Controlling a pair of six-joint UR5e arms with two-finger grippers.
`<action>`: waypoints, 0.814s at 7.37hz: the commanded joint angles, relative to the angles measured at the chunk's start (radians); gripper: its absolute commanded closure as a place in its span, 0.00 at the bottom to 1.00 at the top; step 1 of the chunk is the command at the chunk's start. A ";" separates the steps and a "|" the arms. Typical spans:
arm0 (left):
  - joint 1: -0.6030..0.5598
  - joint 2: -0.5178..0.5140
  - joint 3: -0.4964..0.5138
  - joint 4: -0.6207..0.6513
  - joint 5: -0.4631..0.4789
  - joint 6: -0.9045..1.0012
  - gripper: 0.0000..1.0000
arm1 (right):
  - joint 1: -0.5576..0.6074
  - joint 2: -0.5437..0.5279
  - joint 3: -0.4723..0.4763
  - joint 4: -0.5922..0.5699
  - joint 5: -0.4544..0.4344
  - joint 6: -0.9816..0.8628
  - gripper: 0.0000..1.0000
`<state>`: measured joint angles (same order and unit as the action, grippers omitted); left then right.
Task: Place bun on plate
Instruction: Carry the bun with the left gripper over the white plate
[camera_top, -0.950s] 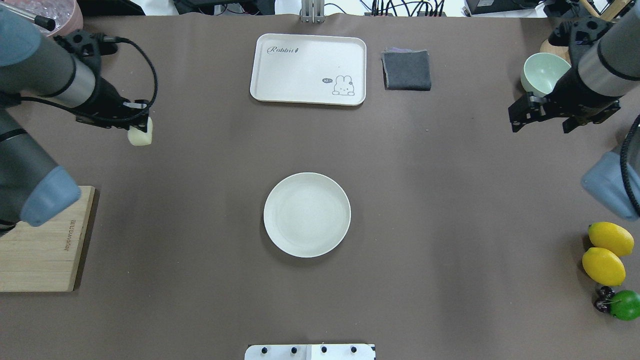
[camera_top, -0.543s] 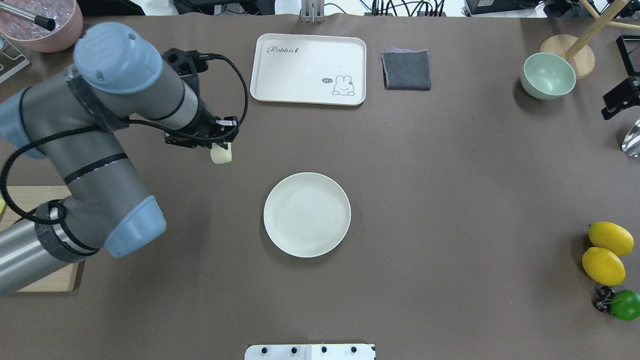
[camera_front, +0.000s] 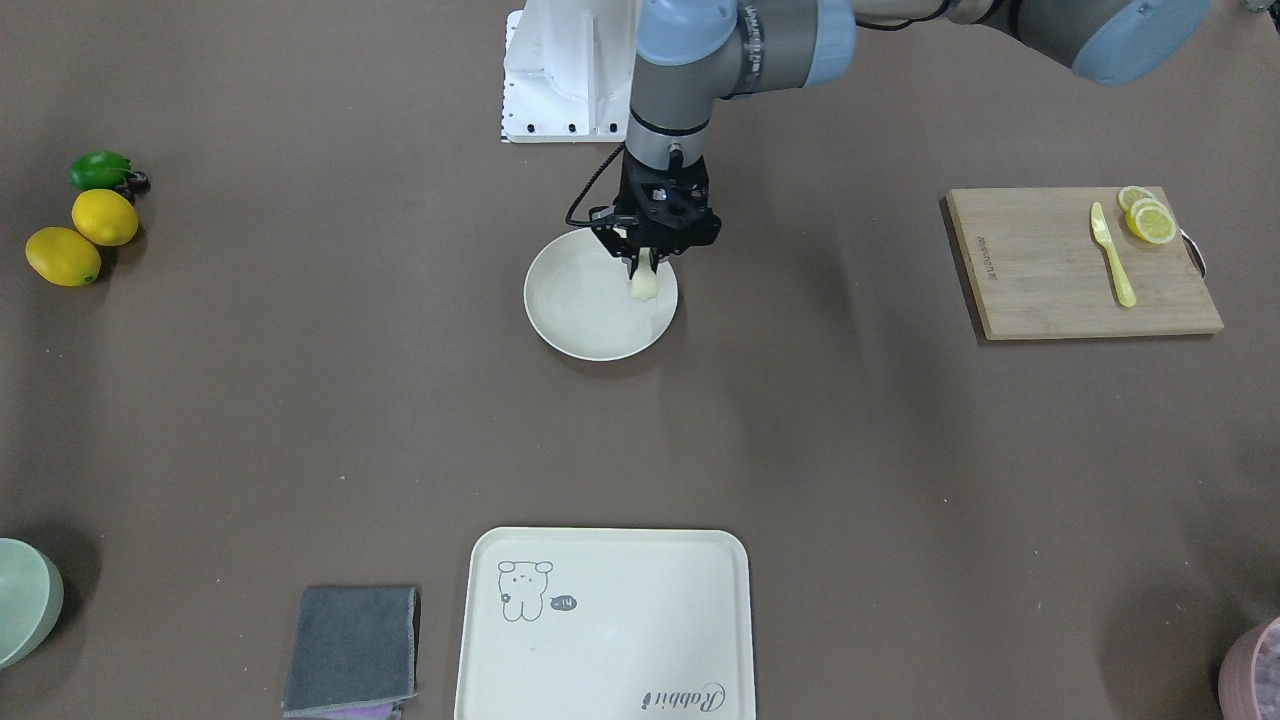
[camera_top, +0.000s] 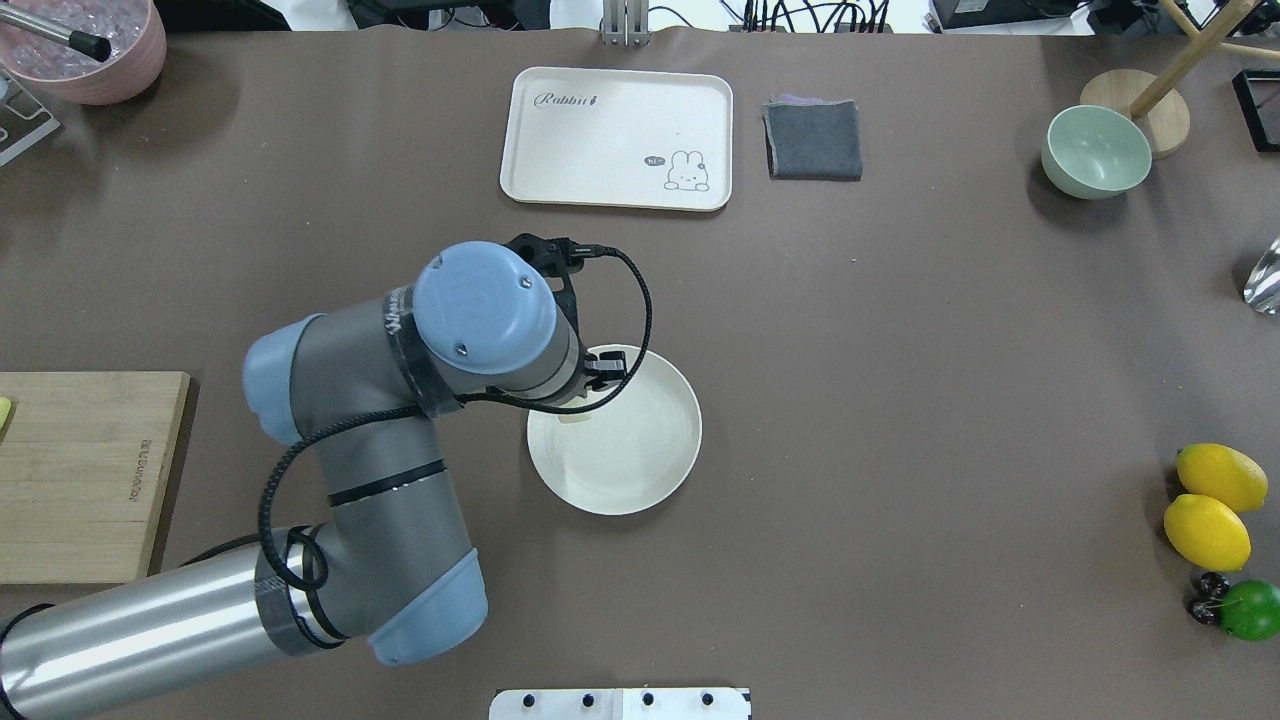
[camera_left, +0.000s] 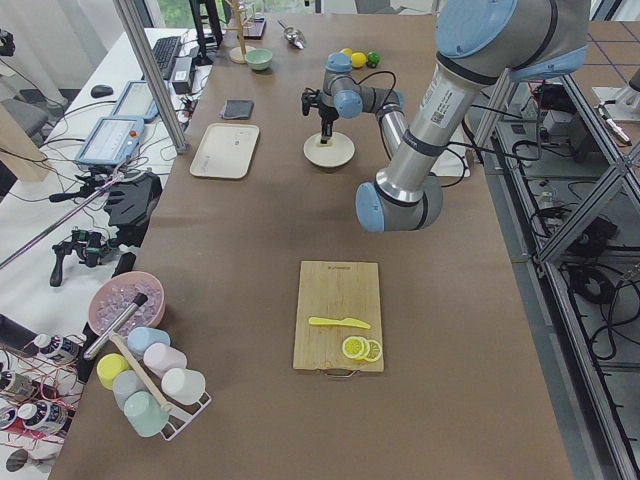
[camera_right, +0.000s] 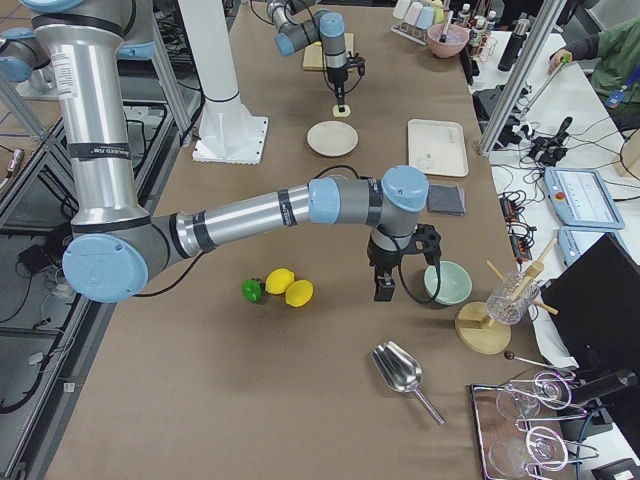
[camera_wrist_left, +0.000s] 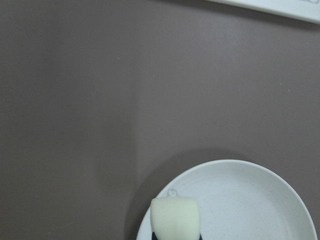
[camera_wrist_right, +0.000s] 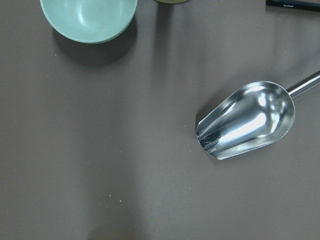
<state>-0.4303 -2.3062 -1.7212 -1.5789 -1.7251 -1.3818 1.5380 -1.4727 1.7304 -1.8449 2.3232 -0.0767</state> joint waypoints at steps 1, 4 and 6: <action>0.085 -0.021 0.086 -0.090 0.094 -0.039 0.72 | 0.027 -0.017 -0.017 -0.001 0.021 -0.026 0.00; 0.099 -0.022 0.176 -0.182 0.127 -0.048 0.60 | 0.027 -0.021 -0.018 0.010 0.038 -0.026 0.00; 0.099 -0.022 0.167 -0.178 0.121 -0.043 0.04 | 0.027 -0.021 -0.017 0.021 0.056 -0.020 0.00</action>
<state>-0.3320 -2.3284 -1.5506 -1.7568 -1.6007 -1.4282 1.5646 -1.4947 1.7124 -1.8287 2.3687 -0.0997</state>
